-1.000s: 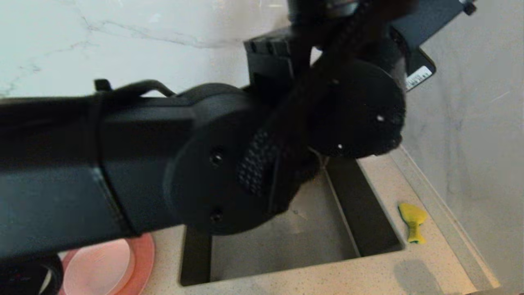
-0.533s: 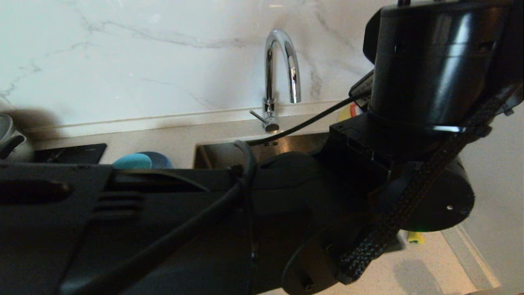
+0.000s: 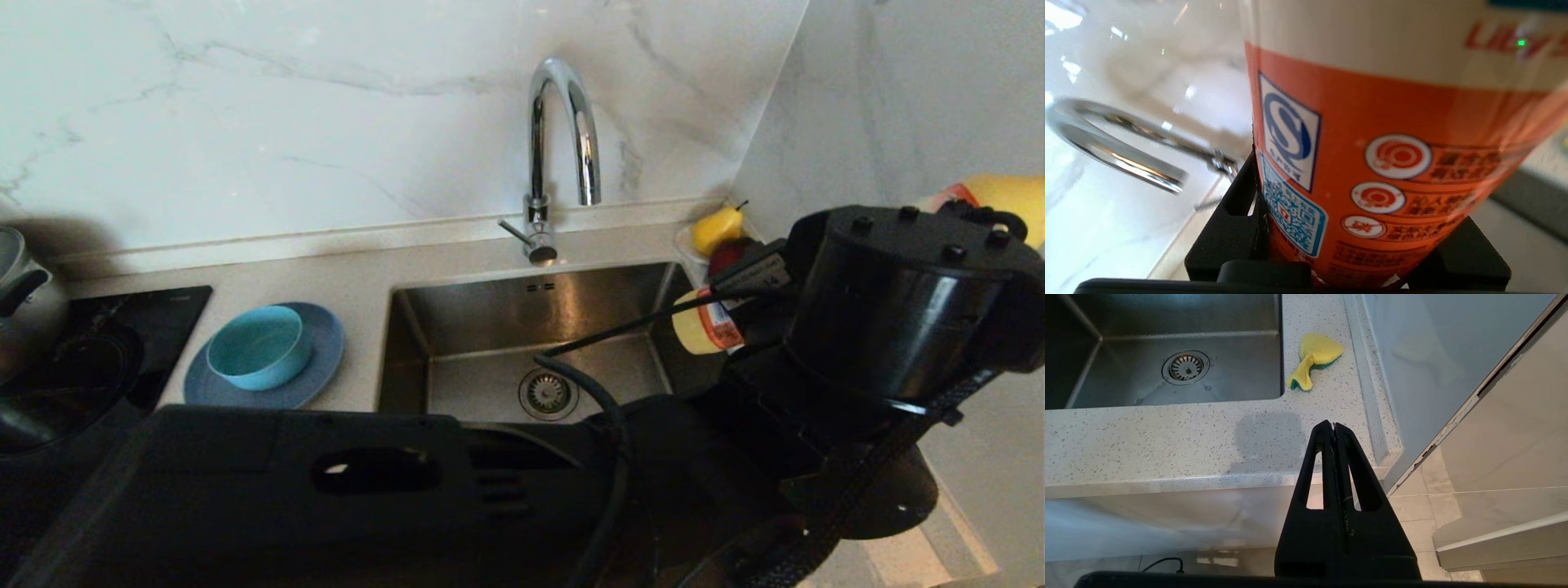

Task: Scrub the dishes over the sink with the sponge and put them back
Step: Squeeze it onto the sponge

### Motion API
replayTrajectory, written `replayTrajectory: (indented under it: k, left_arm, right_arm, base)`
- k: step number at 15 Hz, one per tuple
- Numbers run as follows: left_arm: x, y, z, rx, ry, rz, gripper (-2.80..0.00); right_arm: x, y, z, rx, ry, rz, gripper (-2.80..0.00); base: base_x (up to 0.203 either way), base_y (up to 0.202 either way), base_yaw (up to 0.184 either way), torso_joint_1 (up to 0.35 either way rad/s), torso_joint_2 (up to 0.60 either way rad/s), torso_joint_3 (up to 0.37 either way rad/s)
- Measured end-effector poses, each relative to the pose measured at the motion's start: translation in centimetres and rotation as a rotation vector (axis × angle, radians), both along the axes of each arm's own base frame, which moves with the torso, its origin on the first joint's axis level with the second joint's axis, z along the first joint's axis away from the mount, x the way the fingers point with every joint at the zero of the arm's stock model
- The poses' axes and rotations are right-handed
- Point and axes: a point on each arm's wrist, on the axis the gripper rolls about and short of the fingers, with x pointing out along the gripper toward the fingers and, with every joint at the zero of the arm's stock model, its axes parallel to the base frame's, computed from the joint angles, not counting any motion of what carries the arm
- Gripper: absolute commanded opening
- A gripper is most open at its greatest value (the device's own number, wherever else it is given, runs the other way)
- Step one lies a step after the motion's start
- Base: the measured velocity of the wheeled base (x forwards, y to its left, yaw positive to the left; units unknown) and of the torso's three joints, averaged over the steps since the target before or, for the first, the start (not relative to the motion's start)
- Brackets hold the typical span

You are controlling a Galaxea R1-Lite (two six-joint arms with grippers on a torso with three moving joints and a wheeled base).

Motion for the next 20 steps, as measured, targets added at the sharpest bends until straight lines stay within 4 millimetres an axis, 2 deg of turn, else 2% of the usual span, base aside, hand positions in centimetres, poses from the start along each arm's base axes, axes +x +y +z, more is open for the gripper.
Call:
replayTrajectory:
  k: [4,9,13,20]
  left_arm:
    - [0.7,-1.2,-3.4,0.069,0.028,0.077,-2.80]
    - [0.9,-1.8,-6.3,0.158,0.046,0.081,-2.80]
    - [1.1,-1.7,-7.2,0.232,0.040,0.089,-2.80]
    - [2.5,-1.8,-9.5,0.315,0.045,0.140,-2.80]
  right_arm:
    - [0.0,0.0,0.0,0.000,0.000,0.000,-2.80]
    - [0.0,0.0,0.0,0.000,0.000,0.000,-2.80]
    - [0.0,0.0,0.0,0.000,0.000,0.000,-2.80]
    - [0.0,0.0,0.0,0.000,0.000,0.000,-2.80]
  base:
    - [0.000,0.000,0.000,0.000,0.00,0.000]
    - [0.000,0.000,0.000,0.000,0.00,0.000]
    - [0.000,0.000,0.000,0.000,0.00,0.000]
    - [0.000,0.000,0.000,0.000,0.00,0.000]
